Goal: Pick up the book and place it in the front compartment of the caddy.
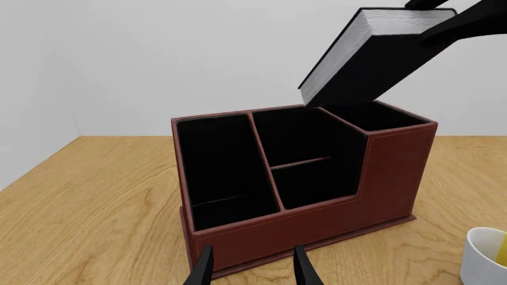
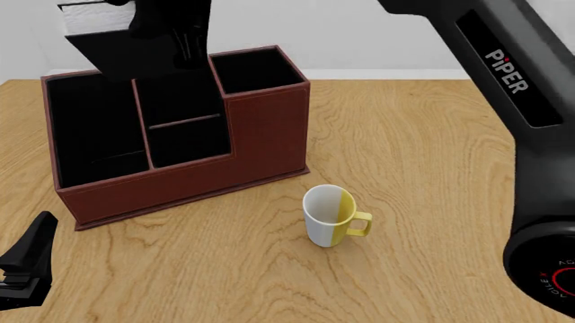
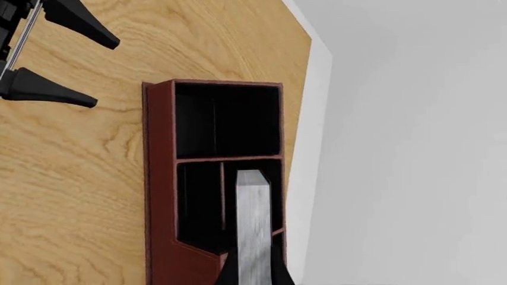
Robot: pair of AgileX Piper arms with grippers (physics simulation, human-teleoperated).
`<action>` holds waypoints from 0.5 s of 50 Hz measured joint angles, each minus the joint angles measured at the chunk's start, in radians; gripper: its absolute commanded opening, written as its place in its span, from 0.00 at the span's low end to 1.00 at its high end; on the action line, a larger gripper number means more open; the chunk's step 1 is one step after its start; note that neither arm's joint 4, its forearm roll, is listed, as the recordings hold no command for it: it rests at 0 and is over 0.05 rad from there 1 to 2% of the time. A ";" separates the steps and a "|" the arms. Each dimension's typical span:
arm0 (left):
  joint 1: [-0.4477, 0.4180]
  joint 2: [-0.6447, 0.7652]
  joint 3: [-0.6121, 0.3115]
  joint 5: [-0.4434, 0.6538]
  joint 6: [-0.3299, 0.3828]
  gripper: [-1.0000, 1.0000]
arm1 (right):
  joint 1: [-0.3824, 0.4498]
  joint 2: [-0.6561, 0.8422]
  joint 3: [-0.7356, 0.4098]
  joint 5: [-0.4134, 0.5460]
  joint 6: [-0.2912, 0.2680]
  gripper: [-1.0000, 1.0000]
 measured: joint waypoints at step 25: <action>0.000 0.000 0.000 0.000 0.000 1.00 | -0.026 0.144 -0.118 0.000 -0.032 0.00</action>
